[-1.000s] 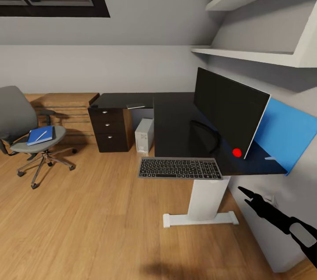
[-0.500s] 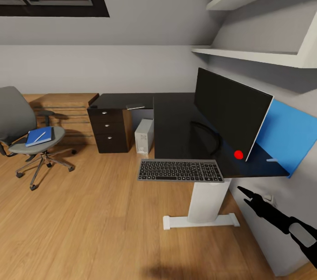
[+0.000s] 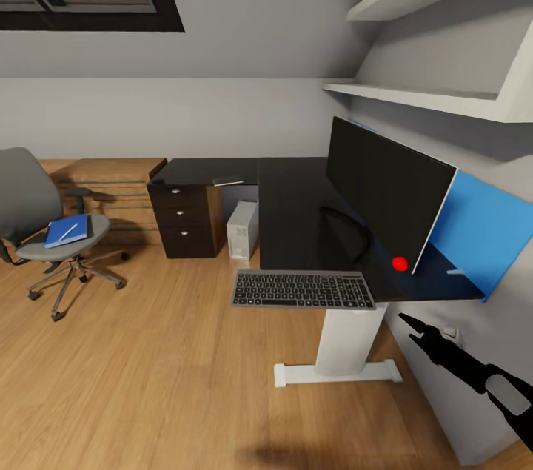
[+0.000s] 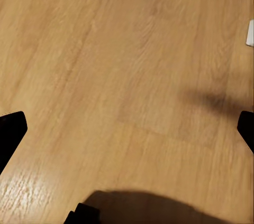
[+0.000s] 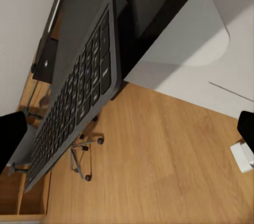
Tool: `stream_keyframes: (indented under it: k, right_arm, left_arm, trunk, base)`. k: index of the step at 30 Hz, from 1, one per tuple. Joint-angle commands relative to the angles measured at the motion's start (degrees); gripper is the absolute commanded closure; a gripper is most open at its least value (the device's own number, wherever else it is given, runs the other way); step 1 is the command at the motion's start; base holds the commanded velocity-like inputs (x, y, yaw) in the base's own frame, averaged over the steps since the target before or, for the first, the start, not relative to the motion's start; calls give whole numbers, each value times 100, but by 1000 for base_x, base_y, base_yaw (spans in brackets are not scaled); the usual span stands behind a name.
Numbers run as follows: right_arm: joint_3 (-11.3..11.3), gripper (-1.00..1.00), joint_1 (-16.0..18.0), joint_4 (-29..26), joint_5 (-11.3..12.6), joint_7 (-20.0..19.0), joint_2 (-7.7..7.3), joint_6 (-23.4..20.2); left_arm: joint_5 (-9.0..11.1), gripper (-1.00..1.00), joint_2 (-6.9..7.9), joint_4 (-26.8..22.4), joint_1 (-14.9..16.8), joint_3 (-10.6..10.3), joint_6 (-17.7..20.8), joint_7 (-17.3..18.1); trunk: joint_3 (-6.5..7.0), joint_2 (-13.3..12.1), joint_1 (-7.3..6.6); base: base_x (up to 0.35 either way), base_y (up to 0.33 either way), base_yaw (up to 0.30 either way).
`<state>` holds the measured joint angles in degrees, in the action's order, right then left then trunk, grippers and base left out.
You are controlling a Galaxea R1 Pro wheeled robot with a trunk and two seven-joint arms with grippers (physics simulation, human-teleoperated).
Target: In the bedroom, organize the workspace by keeping the computer under the desk, ensuring the monitor is on the desk, placing the keyboard on the desk next to the monitor, placing the mouse on the desk next to the keyboard, moving the folder from the swivel chair onto the desk next to the mouse, stacking the notebook on top of the folder with the pen on top of the notebook, and positioning the swivel chair next to the desk.
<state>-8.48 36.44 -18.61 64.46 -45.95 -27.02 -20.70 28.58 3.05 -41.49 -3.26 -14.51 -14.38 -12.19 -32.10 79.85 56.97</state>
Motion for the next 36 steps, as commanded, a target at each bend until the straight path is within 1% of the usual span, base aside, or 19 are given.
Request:
stream_keyframes:
  k: [1,10,16,20,23,24,25,28,36]
  right_arm:
    - [-31,-100,4,10,61,-8,-5,-36]
    - [-36,-100,4,25,37,-4,9,-26]
    - [-45,-100,4,33,39,-2,21,-13]
    - [-52,-100,4,33,40,9,35,-3]
    - [-56,-100,4,89,25,30,147,12]
    - [-57,-100,4,194,14,44,210,23]
    - [-57,-100,4,216,13,47,221,26]
    - [-57,-100,4,251,13,51,238,23]
    - [-57,-100,4,261,6,51,241,23]
  left_arm:
    - [51,-100,1,-9,1,-44,-21,-50]
    - [54,-100,-14,-8,1,-43,8,-55]
    - [66,-100,-6,1,1,-36,-21,-55]
    - [68,-100,-6,21,1,-35,-24,-55]
    - [65,-100,-6,26,1,-35,-28,-55]
    - [62,-100,-6,27,1,-35,-29,-55]
    - [60,-100,-6,27,1,-35,-29,-55]
    - [51,-100,-6,27,1,-40,-29,-55]
    - [52,-100,-6,27,1,-38,-29,-55]
  trunk:
    - [14,-39,-22]
    - [176,-400,-220]
    - [176,-400,-220]
    - [176,-400,-220]
    - [176,-400,-220]
    - [176,-400,-220]
    - [176,-400,-220]
    - [176,-400,-220]
    - [176,-400,-220]
  base:
    - [0,0,0]
    - [0,0,0]
    - [13,0,0]
    - [203,0,0]
    - [109,0,0]
    - [102,0,0]
    - [183,0,0]
    - [172,0,0]
    - [32,0,0]
